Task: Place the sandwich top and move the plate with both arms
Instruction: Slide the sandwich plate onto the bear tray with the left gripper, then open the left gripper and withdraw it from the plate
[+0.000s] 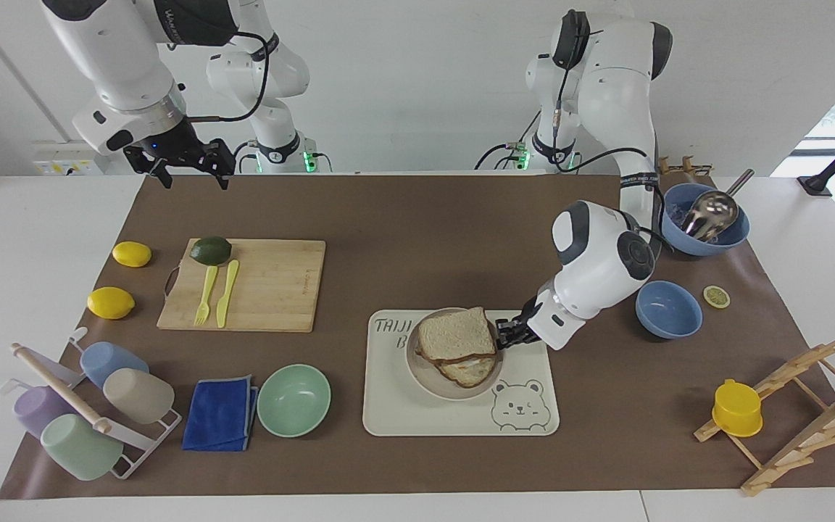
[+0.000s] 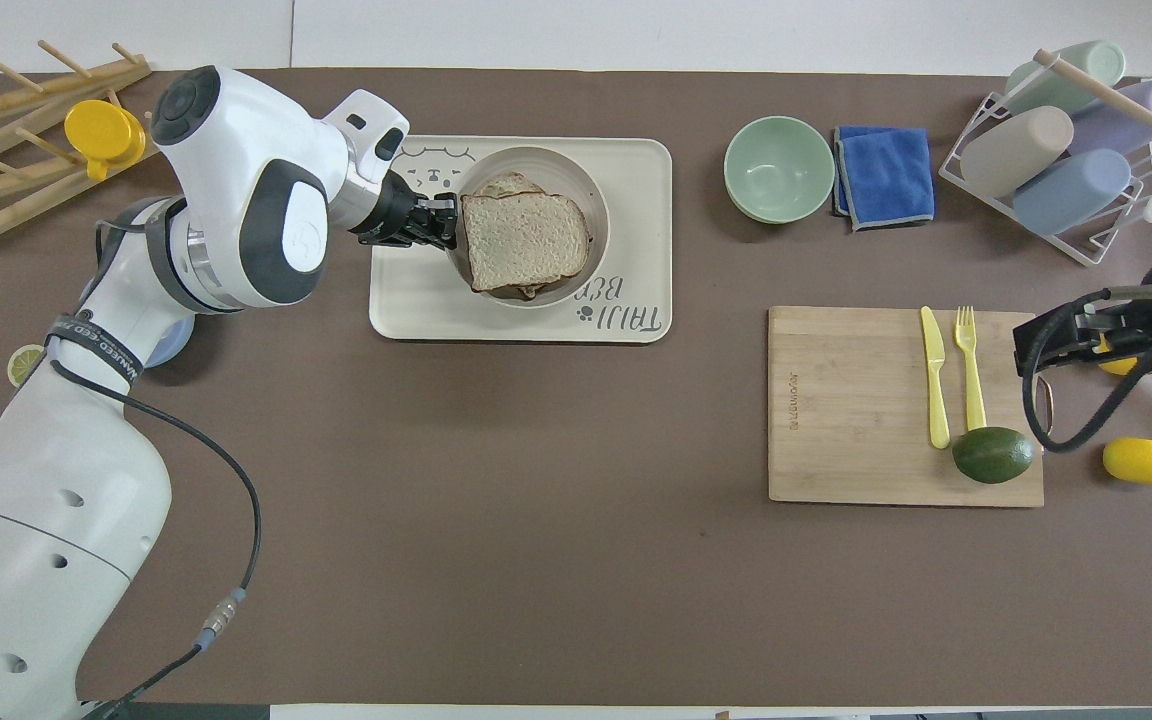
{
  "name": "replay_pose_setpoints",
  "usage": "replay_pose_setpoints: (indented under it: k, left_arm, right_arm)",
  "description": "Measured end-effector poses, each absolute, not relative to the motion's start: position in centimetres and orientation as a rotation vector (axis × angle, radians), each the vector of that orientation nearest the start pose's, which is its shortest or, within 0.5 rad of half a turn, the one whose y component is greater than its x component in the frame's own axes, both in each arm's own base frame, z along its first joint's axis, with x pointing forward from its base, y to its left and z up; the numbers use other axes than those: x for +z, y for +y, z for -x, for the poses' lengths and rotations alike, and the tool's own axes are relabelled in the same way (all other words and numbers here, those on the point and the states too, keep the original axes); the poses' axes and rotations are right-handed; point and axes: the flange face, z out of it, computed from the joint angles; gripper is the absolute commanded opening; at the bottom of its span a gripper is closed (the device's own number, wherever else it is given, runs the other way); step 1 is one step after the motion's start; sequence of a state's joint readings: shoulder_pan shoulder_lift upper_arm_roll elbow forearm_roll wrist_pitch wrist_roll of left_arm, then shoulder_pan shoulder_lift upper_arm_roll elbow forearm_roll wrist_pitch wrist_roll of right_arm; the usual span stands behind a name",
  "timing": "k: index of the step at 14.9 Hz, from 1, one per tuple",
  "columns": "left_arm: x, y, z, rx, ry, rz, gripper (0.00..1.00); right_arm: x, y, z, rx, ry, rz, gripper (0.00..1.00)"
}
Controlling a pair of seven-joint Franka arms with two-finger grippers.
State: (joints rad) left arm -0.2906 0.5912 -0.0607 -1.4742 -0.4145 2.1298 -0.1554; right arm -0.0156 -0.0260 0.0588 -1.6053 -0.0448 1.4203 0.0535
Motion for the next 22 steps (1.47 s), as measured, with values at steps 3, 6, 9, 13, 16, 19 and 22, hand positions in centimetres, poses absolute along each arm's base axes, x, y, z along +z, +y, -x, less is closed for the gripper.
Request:
replay_pose_setpoints:
  k: [3, 6, 9, 13, 16, 19, 22]
  left_arm:
    - [33.8, -25.6, -67.2, 0.046, -0.053, 3.530, 0.00]
    - [33.0, -25.6, -67.2, 0.045, -0.060, 3.526, 0.00]
    - [32.5, -25.4, -67.2, 0.034, -0.070, 3.523, 0.00]
    - [31.9, -25.2, -67.1, 0.024, -0.082, 3.519, 0.24]
    - [31.7, -24.7, -67.3, 0.012, -0.092, 3.514, 0.86]
    - [31.7, -23.4, -67.7, -0.020, -0.094, 3.493, 1.00]
    - [31.7, -20.7, -68.6, -0.059, -0.068, 3.423, 1.00]
  right_arm:
    - [61.1, 1.8, -52.9, 0.250, 0.022, 3.186, 1.00]
    - [61.1, 1.8, -52.9, 0.250, 0.021, 3.186, 1.00]
    - [61.1, 1.8, -52.9, 0.250, 0.021, 3.186, 1.00]
    - [61.1, 1.8, -52.9, 0.250, 0.021, 3.186, 1.00]
    - [61.1, 1.8, -52.9, 0.250, 0.021, 3.186, 1.00]
    - [61.1, 1.8, -52.9, 0.250, 0.021, 3.186, 1.00]
    - [61.1, 1.8, -52.9, 0.250, 0.021, 3.186, 1.00]
